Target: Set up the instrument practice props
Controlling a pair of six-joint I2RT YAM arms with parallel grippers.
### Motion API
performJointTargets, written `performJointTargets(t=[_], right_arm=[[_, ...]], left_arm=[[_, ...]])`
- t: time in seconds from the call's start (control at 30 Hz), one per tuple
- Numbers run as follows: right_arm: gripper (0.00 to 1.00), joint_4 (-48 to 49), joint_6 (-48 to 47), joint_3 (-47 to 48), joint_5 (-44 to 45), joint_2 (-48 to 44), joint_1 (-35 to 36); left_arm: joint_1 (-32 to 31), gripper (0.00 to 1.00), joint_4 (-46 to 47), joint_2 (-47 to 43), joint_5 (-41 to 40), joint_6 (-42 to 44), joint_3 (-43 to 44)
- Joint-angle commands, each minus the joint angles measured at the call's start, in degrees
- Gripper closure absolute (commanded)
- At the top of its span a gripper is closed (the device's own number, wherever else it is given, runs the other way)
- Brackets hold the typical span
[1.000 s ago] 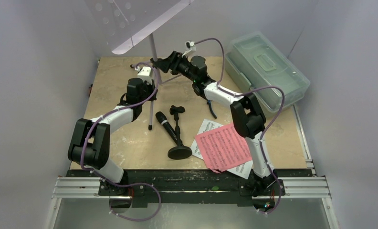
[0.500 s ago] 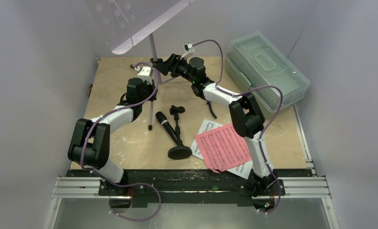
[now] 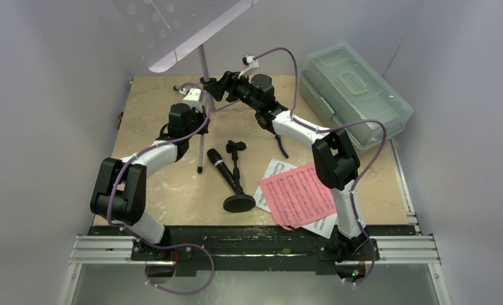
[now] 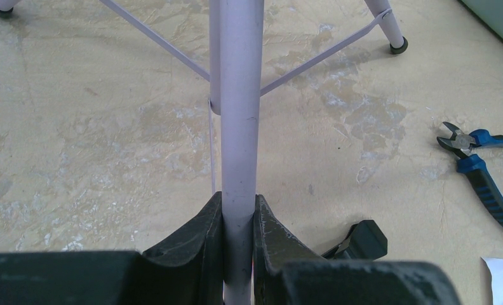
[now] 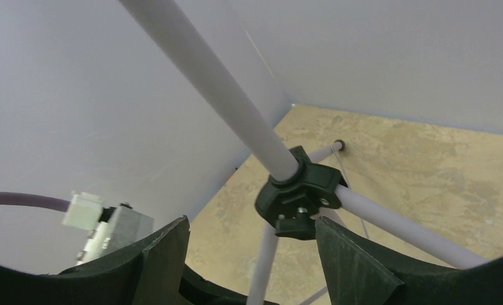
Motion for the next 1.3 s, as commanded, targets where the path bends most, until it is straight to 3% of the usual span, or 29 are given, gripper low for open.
performJointTargets(t=[0.0,0.33,0.47,0.83,0.93,1.1,1.2,1.27], right_arm=[[0.25,1.3,-2.9,1.1,1.3,-3.3,0.9],[0.31,0.7,0.1,5.2,0.1,2.0,0.9],[0.38,0.7,-0.1,5.4,0.6,3.1,1.0],[0.38,-2.3,-3.3,6.1,5.0,4.3,1.4],[0.47,-3.1,-4.1,6.6,5.7,4.8,1.5],[0.54,-3.2,-3.2,6.7,6.1,4.9,1.7],[0.74,-1.2,3.0,5.6,4.7,4.3,1.2],[0.82,2.8,11.1,3.3,3.0,3.9,0.1]], left_arm=[[0.1,1.0,-6.1,1.2,0.0,-2.4,0.6],[0.1,1.0,-6.3,1.2,-0.3,-2.2,0.5],[0.1,1.0,-6.3,1.2,-0.3,-2.2,0.4],[0.1,1.0,-6.2,1.2,0.6,-2.6,0.4],[0.1,1.0,-6.0,1.4,0.7,-2.6,0.4],[0.1,1.0,-6.2,1.5,0.7,-2.6,0.3],[0.1,1.0,-6.2,1.4,0.7,-2.6,0.3],[0.1,1.0,-6.2,1.2,0.6,-2.6,0.3]])
